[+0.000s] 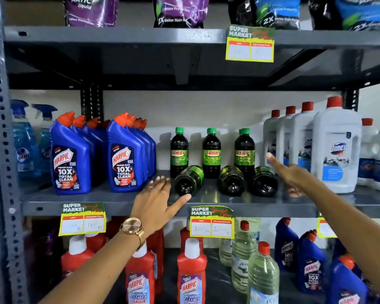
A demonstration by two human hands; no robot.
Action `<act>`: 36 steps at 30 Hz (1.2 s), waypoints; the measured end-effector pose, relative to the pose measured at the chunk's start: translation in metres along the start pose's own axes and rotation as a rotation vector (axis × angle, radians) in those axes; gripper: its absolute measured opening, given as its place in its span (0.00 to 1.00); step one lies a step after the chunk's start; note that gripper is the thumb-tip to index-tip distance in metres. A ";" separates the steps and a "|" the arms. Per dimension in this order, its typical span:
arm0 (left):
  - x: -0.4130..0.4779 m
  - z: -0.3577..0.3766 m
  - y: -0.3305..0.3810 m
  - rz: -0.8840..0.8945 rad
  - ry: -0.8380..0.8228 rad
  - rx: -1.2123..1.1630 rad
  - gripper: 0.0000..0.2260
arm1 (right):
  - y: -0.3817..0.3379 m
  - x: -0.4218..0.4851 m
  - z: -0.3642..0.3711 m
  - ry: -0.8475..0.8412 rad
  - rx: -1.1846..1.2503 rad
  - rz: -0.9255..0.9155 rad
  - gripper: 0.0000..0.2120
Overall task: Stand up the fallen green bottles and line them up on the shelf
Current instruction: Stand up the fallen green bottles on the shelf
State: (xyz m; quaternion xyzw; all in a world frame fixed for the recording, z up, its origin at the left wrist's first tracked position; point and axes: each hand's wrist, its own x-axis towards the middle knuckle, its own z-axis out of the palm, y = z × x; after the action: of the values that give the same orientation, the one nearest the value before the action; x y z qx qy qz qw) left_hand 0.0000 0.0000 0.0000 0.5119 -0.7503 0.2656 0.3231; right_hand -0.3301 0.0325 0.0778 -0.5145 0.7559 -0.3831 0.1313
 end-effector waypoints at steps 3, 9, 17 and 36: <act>-0.005 0.005 0.003 -0.002 0.065 0.070 0.41 | 0.020 0.051 0.013 -0.126 -0.040 0.098 0.64; -0.009 0.010 0.000 -0.015 0.180 0.110 0.35 | -0.005 0.058 0.020 -0.243 0.093 0.192 0.33; -0.006 0.018 -0.001 -0.039 0.194 0.032 0.33 | 0.023 0.053 0.031 0.045 0.462 0.083 0.36; -0.007 0.019 0.000 -0.036 0.219 0.033 0.30 | 0.001 0.061 0.044 0.273 0.269 -0.028 0.34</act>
State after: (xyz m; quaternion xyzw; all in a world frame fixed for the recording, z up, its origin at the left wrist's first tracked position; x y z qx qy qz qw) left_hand -0.0027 -0.0101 -0.0176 0.4986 -0.6965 0.3265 0.3996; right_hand -0.3313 -0.0402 0.0591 -0.4461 0.7015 -0.5485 0.0896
